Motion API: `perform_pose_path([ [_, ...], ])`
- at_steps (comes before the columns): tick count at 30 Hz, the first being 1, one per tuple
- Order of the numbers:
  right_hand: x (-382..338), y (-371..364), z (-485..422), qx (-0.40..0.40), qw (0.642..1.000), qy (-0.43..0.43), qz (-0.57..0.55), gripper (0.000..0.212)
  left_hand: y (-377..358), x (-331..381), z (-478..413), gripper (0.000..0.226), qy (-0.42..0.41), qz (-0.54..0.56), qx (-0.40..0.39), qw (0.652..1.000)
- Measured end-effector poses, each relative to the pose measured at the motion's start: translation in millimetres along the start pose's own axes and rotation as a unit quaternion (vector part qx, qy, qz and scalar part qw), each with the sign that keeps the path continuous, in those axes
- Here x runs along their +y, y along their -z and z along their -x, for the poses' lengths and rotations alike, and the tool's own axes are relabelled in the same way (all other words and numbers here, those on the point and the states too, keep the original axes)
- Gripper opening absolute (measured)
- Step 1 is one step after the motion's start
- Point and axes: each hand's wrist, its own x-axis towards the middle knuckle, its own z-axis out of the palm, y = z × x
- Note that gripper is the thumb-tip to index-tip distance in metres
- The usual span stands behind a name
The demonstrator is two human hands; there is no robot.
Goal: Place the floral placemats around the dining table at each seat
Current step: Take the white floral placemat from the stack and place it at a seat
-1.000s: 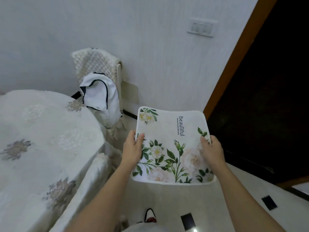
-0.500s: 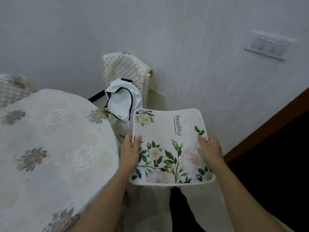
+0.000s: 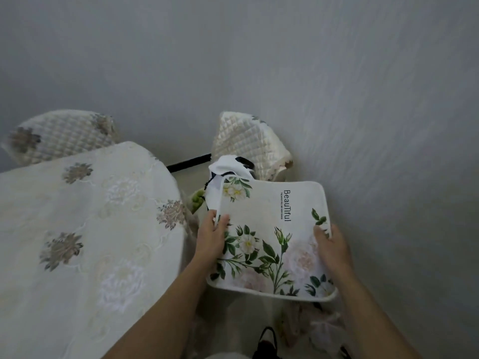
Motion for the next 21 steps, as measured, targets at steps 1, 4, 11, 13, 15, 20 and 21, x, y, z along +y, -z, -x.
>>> perform_pose_path([
  [1, -5.2, -1.3, -15.6, -0.014, 1.000, 0.006, 0.007, 0.019, -4.5, 2.7, -7.3, 0.011, 0.007, 0.005, 0.013, 1.000],
  [4, -19.9, -12.1, -51.1, -0.062, 0.998, 0.016, 0.018, 0.018, -9.1, 6.4, -21.6, 0.013, 0.031, 0.012, 0.058, 0.998],
  [11, -46.9, -65.3, -99.2, -0.152, 0.987, 0.049, 0.030, 0.013, 15.4, 3.4, -35.7, 0.019, 0.057, 0.011, 0.173, 0.983],
  [13, -55.5, -81.2, -108.0, -0.175, 0.982, 0.062, 0.033, 0.014, 24.6, 0.7, -38.1, 0.018, 0.056, 0.004, 0.201, 0.978],
  [15, -65.3, -95.8, -113.2, -0.197, 0.977, 0.074, 0.041, 0.018, 34.2, -1.5, -41.1, 0.012, 0.055, 0.000, 0.225, 0.973],
  [20, -87.1, -135.2, -122.8, -0.244, 0.966, 0.085, 0.028, 0.025, 59.7, -7.9, -53.4, 0.010, 0.067, 0.013, 0.264, 0.962],
  [21, -91.1, -144.6, -126.3, -0.249, 0.964, 0.086, 0.030, 0.026, 65.3, -9.5, -58.3, 0.011, 0.071, 0.014, 0.272, 0.960],
])
